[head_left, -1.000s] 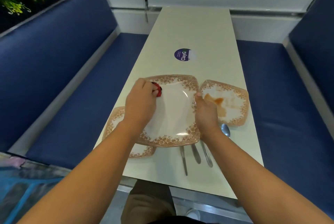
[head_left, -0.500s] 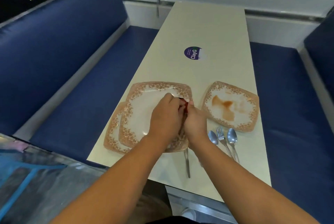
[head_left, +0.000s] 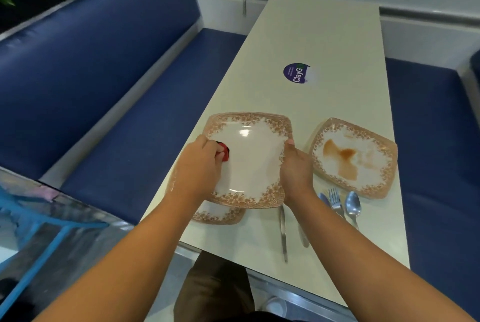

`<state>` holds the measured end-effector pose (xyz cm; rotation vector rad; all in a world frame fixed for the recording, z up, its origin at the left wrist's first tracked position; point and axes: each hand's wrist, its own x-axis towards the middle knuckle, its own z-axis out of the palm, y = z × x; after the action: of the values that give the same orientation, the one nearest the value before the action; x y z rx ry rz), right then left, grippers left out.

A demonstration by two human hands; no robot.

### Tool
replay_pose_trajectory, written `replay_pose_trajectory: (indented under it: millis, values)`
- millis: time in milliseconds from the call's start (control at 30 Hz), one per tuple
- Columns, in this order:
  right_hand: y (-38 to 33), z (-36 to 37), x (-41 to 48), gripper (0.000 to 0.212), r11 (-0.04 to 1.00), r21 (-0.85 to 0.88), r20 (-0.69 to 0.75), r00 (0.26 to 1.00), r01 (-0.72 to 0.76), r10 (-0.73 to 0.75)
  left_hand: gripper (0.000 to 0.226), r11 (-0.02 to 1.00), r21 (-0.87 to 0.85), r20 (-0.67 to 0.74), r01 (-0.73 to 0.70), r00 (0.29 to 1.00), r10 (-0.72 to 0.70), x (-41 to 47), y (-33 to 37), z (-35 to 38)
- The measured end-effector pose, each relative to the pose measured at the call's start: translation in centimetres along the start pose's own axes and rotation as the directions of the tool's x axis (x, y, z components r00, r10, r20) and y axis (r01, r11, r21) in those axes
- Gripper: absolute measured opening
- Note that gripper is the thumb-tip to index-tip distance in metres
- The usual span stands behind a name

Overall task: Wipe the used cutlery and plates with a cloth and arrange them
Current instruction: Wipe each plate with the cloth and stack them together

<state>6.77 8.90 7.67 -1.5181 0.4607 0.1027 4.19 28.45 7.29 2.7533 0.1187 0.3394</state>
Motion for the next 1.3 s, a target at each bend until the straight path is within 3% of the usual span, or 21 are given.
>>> replay_pose_trajectory:
  millis: [67,200,333,533,833,1033,1167,1300]
  values:
    - [0.6,0.6,0.5,0.054,0.999,-0.041,0.011,1.000,-0.002,0.002,0.017,1.000,-0.015,0.027,-0.005,1.000,0.006,-0.6,-0.3,-0.3]
    - [1.4,2.1,0.2,0.039,0.981,-0.155,0.034,0.993,0.117,-0.113,0.013,0.989,-0.103,-0.051,0.110,0.992,-0.115,-0.7,-1.5,-1.9]
    - [2.8,4.0,-0.4,0.038,0.962,-0.225,0.061,0.987,0.157,-0.147,0.011,0.975,-0.141,-0.133,0.175,0.972,-0.193,-1.0,-2.6,-3.6]
    - [4.8,5.9,0.0,0.038,0.922,-0.348,0.042,0.985,0.169,-0.165,0.012,0.949,-0.162,-0.161,0.271,0.941,-0.297,-1.8,-5.0,-4.2]
    - [6.8,6.9,0.9,0.039,0.918,-0.376,0.027,0.992,0.127,-0.126,0.015,0.931,-0.162,-0.157,0.327,0.923,-0.352,-2.5,-6.2,-4.2]
    - [7.5,6.3,1.6,0.033,0.836,-0.529,0.000,0.986,0.142,-0.168,0.015,0.925,-0.183,-0.128,0.332,0.925,-0.358,-2.3,-5.7,-3.5]
    - [7.3,5.7,2.1,0.033,0.772,-0.604,0.072,0.979,0.195,-0.191,0.015,0.928,-0.186,-0.107,0.322,0.933,-0.345,-1.9,-4.9,-3.0]
    - [7.1,5.1,2.6,0.032,0.638,-0.726,0.160,0.965,0.257,-0.206,0.014,0.926,-0.199,-0.100,0.320,0.934,-0.344,-1.8,-4.4,-2.7]
